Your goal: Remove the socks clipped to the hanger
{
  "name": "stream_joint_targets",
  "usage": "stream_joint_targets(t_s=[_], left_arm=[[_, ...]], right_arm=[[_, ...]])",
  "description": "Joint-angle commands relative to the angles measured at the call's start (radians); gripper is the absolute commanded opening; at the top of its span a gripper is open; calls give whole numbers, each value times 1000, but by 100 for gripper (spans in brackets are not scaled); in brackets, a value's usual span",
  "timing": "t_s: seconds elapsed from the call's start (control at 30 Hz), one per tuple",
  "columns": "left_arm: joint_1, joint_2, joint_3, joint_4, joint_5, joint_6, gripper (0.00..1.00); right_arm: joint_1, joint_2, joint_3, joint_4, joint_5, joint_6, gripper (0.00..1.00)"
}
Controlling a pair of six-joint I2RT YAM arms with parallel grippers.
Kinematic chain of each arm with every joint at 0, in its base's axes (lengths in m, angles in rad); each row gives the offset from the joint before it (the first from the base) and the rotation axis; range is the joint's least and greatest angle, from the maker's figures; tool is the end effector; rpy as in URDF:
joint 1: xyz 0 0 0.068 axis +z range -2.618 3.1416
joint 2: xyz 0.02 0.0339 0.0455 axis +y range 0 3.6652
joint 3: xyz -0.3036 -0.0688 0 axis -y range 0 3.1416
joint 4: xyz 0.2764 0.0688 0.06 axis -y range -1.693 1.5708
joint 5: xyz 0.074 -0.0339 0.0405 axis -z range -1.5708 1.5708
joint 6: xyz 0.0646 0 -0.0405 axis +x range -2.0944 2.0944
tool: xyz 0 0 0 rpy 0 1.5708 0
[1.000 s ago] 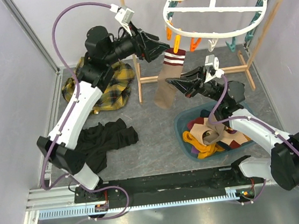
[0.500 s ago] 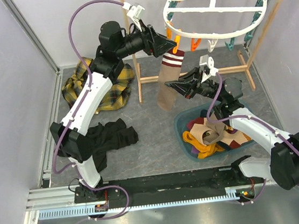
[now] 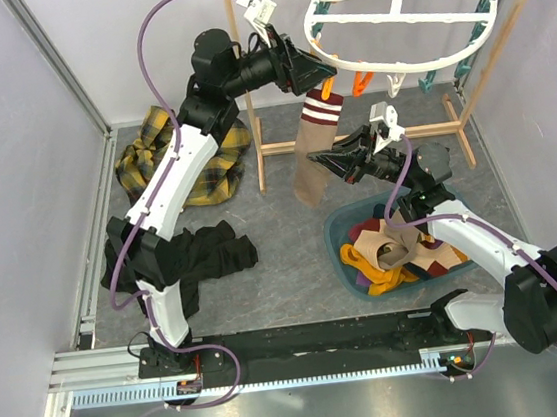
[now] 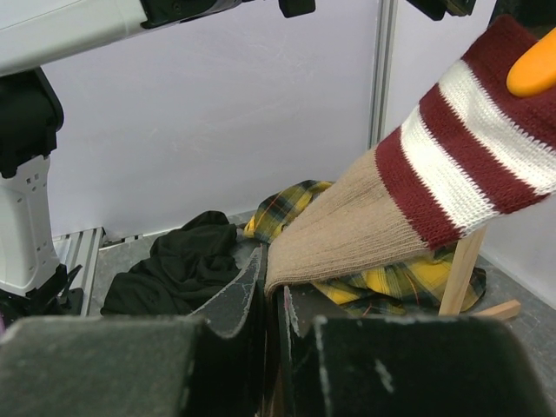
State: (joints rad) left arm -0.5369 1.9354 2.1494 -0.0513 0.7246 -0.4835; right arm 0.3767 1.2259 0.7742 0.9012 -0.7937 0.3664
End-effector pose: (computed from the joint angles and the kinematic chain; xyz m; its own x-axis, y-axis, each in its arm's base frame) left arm 0.4132 -0.2958 0.5343 -0.3161 -0.2169 -0.9236 0.9014 0.2349 -0.3637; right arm 0.2617 0.1531 0.3844 0.0709 0.2982 -0.9519 -0.9430 0.3310 0.0334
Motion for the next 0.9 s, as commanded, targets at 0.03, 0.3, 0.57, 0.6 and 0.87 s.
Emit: stream_joint_targets(t_s=[0.03, 0.3, 0.57, 0.6, 0.87], left_arm=[[-14, 16, 41, 30, 52, -30, 78], [-18, 22, 41, 65, 65, -40, 68], [-20, 39, 69, 88, 61, -76, 2], [-20, 39, 70, 88, 59, -78, 2], [-20, 43, 66, 90, 56, -73, 2]], right_arm=[[1, -23, 43, 13, -36, -30, 14], [-1, -25, 43, 10, -39, -32, 14], [1, -34, 33, 7, -38, -30, 14], [1, -34, 31, 5, -35, -29, 14], [-1, -46, 14, 10, 19, 46, 14]])
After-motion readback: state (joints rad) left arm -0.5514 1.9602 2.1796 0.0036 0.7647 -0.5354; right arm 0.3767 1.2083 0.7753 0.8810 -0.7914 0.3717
